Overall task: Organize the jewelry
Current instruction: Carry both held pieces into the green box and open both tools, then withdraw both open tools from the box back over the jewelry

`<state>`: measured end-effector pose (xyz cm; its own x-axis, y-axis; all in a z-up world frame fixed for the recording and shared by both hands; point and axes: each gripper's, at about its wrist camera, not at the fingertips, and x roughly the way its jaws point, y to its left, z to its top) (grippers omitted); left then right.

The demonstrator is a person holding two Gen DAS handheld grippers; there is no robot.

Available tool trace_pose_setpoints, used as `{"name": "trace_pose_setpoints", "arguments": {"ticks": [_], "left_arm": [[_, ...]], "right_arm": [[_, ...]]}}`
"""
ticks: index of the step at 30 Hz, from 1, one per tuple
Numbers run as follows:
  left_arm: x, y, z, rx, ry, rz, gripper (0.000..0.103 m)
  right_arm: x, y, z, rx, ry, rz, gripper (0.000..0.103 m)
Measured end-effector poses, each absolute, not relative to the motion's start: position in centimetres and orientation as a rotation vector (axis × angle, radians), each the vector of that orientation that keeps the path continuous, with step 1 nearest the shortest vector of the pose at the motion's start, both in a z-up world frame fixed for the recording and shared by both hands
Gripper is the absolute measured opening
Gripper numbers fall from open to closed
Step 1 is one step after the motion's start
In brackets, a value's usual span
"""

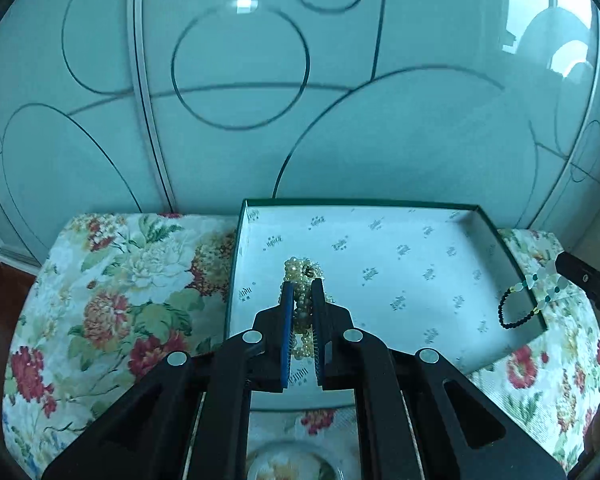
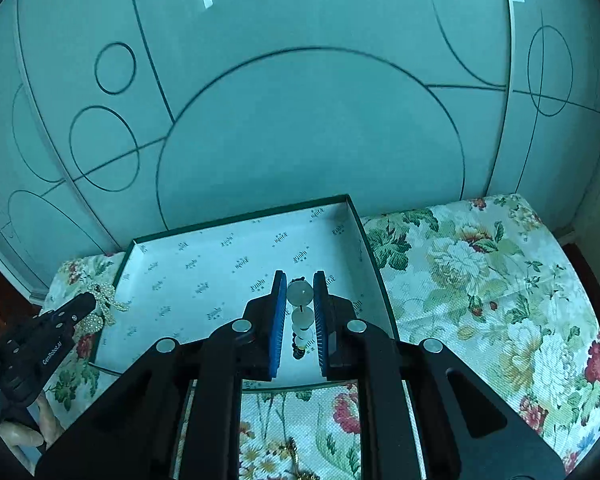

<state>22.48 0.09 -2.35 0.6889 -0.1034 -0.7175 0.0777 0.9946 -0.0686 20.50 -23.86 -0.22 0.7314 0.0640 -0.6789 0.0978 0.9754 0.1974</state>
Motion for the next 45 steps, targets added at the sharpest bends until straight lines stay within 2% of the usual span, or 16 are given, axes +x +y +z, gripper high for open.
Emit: {"name": "trace_pose_setpoints", "arguments": {"ticks": [10,11,13,14,16,17,18,19,28,45], "left_arm": [[25.9,-1.4,-7.9,0.007,0.923,-0.110,0.009],[26.0,-1.5,-8.1,0.008,0.929,-0.114,0.009],[26.1,-1.8,-8.4,0.019,0.938,-0.118,0.010],[26.1,-1.9,-8.5,0.022,0.941,-0.121,0.013],[25.9,-2.0,-8.3,0.020,0.939,-0.125,0.031],[25.5,-2.0,-8.0,0.016,0.929,-0.128,0.045],[25.2,-1.9,-7.6,0.012,0.921,-0.131,0.052],[24.7,-1.8,-7.1,0.007,0.912,-0.134,0.053],[18.2,0.2,-3.7,-0.022,0.895,-0.135,0.057],[6.4,3.6,-5.9,-0.100,1.001,-0.017,0.058]], "right_arm": [[24.7,-25.2,-7.1,0.215,0.888,-0.086,0.015],[24.8,-25.2,-7.3,0.214,0.890,-0.088,0.016],[24.7,-25.2,-7.4,0.214,0.887,-0.088,0.032],[24.5,-25.2,-7.3,0.218,0.878,-0.089,0.038],[24.0,-25.2,-6.8,0.227,0.869,-0.082,0.040],[23.7,-25.2,-6.4,0.229,0.863,-0.078,0.040],[23.2,-25.1,-6.0,0.230,0.855,-0.074,0.040],[22.8,-25.0,-5.5,0.232,0.848,-0.071,0.040],[15.8,-23.9,-2.5,0.200,0.819,-0.025,0.040],[4.3,-19.6,-6.6,0.176,0.962,0.072,0.040]]}}
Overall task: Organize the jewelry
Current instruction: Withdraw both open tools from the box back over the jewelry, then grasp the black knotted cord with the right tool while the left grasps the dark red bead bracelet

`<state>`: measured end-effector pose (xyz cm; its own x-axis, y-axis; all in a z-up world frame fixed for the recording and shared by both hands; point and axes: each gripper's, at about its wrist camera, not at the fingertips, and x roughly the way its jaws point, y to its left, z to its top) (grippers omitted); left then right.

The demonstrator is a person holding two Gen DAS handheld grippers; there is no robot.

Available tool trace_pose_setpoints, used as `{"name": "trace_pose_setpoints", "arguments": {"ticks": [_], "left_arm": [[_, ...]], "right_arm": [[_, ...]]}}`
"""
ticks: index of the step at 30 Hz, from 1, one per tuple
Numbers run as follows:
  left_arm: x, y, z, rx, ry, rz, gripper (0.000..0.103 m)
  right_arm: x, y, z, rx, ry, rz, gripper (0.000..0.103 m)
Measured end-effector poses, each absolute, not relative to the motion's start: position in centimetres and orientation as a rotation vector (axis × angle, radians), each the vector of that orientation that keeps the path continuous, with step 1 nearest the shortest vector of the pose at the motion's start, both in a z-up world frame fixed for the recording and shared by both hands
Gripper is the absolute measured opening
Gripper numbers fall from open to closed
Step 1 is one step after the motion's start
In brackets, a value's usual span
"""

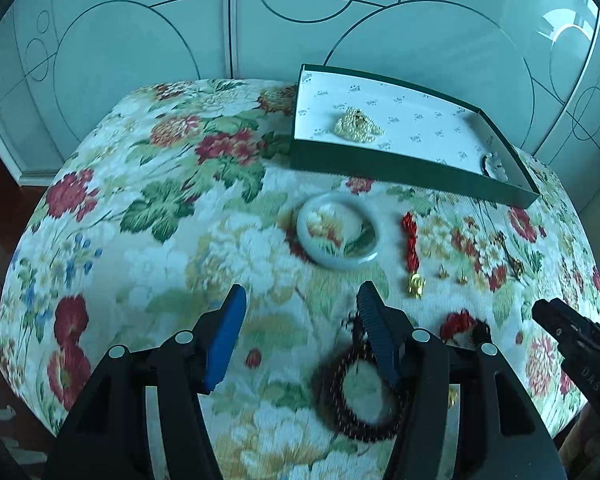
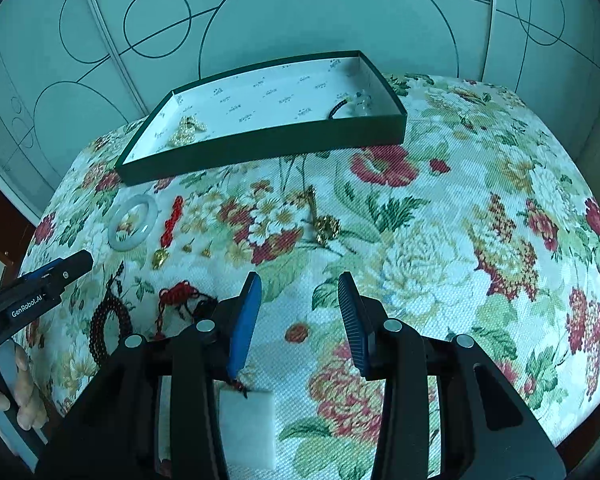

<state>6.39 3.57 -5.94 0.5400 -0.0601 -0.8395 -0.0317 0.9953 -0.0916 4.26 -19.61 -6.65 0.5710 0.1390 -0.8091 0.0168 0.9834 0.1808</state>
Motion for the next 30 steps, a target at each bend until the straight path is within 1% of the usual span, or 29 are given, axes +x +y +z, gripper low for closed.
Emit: {"name": "trace_pose_setpoints", "arguments": {"ticks": [9,26,28,29,30], "left_arm": [[4.0,5.0,-6.0,-0.109,0.990,0.020,0.058],[4.0,6.5,-6.9,-0.133,1.005,0.056,0.058],[4.0,6.3,-7.0,-0.131,1.008,0.052,0.058],[4.0,6.2,-7.1,-0.129,1.009,0.049,0.058],[4.0,6.1,-7.1,-0.125,1.010,0.046,0.058]], "right_arm": [[3.0,-16.9,-6.7,0.135,0.968,0.132,0.040],[3.9,-13.4,-8.5,0.047,1.017,0.156,0.039],[3.9,-13.3,-8.6,0.028,1.013,0.148,0.035],[3.8,-13.3,-8.6,0.016,1.009,0.144,0.028],[3.9,-13.3,-8.6,0.009,1.007,0.140,0.023]]}}
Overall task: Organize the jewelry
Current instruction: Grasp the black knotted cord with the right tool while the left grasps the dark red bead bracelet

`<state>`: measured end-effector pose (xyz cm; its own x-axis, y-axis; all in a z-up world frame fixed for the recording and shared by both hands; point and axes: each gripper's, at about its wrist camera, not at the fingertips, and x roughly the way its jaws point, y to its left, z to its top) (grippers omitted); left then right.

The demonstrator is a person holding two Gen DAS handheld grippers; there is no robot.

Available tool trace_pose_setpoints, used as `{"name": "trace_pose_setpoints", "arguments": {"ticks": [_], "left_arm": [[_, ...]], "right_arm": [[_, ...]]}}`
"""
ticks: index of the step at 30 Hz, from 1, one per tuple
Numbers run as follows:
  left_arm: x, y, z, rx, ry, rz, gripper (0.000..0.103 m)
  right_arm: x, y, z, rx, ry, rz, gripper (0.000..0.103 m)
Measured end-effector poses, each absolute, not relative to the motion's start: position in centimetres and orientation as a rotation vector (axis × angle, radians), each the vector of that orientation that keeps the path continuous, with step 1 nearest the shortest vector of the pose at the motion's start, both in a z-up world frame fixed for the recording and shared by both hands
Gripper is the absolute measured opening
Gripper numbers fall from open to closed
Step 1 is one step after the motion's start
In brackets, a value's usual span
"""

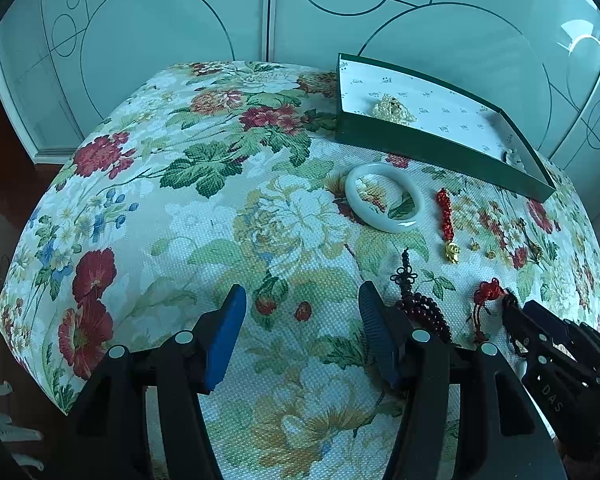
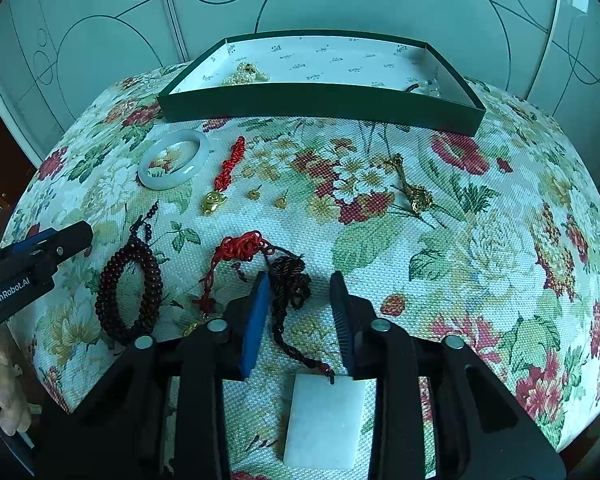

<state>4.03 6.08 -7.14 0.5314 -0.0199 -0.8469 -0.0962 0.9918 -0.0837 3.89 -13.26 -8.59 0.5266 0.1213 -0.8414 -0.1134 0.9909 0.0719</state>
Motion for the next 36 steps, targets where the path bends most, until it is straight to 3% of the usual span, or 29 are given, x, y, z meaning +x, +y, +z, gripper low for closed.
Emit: {"name": "trace_pose_setpoints", "arguments": {"ticks": [2,5,16,19,36], "left_arm": [[4.0,5.9,-7.2,-0.121,1.012,0.040,0.058],[4.0,5.6,-7.3,-0.116,1.017,0.031,0.058],[4.1,3.9,-7.2,-0.140,1.032,-0.050,0.059],[3.9,3.0,-7.0,-0.141,1.025,-0.085,0.070],[4.2,0.8,-8.4,-0.085,1.062,-0.122,0.070]], "right_arm": [[3.9,-13.5,-8.6,0.001,1.002,0.128,0.013],[4.0,-14.2,-8.7,0.033,1.001,0.128,0.009],[3.8,-15.9,-8.2,0.071,0.983,0.100,0.008],[3.8,-16.1,-8.2,0.075,0.982,0.100,0.008],[3.8,-16.5,-8.3,0.094,0.976,0.098,0.008]]}}
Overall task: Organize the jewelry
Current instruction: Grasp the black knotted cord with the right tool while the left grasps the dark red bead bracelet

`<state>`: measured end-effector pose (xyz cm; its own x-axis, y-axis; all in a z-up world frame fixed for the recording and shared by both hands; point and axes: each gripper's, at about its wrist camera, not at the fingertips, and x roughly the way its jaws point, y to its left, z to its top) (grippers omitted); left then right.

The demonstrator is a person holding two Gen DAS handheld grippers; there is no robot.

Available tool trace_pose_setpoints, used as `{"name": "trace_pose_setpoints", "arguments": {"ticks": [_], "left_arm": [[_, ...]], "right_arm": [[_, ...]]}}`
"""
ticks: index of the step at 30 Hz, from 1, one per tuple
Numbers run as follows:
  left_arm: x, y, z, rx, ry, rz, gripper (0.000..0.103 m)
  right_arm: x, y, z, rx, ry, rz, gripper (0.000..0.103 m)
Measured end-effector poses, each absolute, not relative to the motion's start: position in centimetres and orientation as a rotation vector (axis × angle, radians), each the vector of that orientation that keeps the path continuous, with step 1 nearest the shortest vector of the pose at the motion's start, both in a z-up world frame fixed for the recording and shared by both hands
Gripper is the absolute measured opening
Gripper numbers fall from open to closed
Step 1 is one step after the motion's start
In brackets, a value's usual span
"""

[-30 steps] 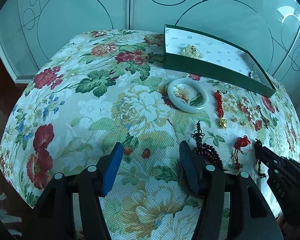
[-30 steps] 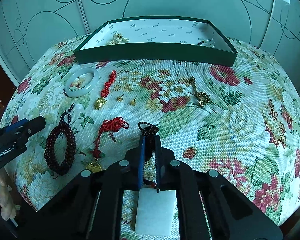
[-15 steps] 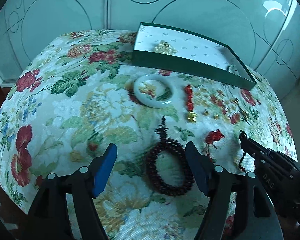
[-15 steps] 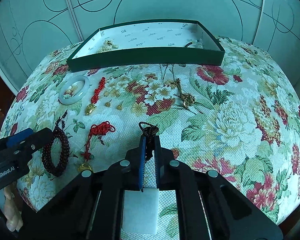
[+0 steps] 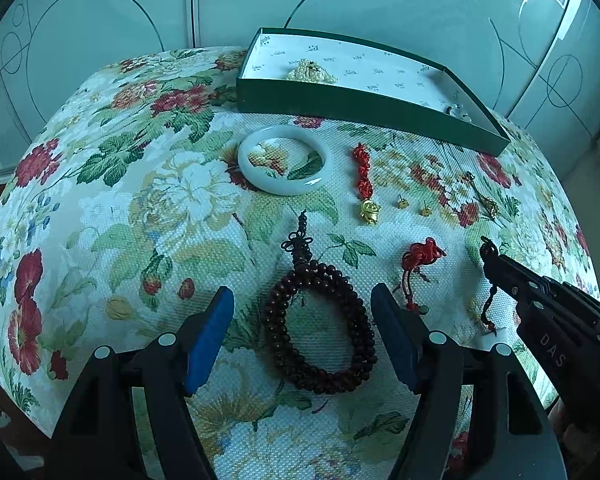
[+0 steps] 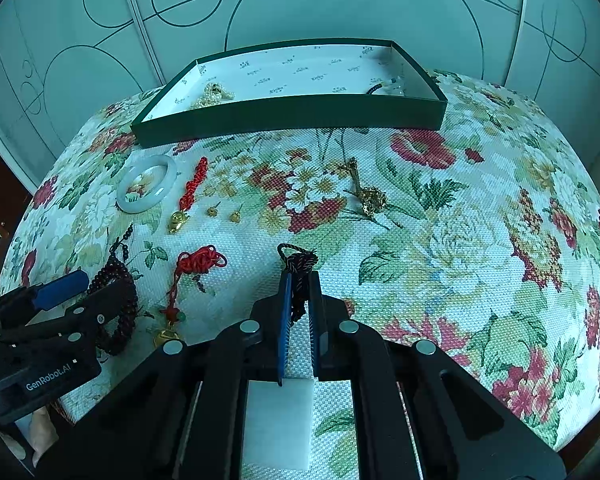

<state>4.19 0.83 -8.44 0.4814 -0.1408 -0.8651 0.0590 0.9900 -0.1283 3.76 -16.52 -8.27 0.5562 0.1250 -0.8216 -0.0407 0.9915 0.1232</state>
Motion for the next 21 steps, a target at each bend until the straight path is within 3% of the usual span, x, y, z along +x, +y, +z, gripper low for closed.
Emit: {"name": "trace_pose_setpoints", "arguments": {"ticks": [2,5,10,12,21], "left_arm": [[4.17,0.75,-8.47,-0.070,1.055,-0.120,0.066],[4.11,0.75,-8.39,-0.054,1.044,-0.123,0.050],[4.12,1.15,-8.33,-0.065,1.036,-0.131,0.032],[4.11,1.23,-8.36,-0.083,1.034,-0.153,0.018],[3.95,1.19,-7.92,-0.090,1.022,-0.165,0.011]], "right_arm": [[3.77,-16.49,-8.30,0.095,0.977,0.098,0.008],[3.79,-16.49,-8.31,0.094,0.977,0.099,0.008],[3.82,-16.45,-8.36,0.095,0.976,0.098,0.008],[3.83,-16.44,-8.37,0.096,0.976,0.097,0.008],[3.74,-16.52,-8.06,0.099,0.965,0.101,0.008]]}}
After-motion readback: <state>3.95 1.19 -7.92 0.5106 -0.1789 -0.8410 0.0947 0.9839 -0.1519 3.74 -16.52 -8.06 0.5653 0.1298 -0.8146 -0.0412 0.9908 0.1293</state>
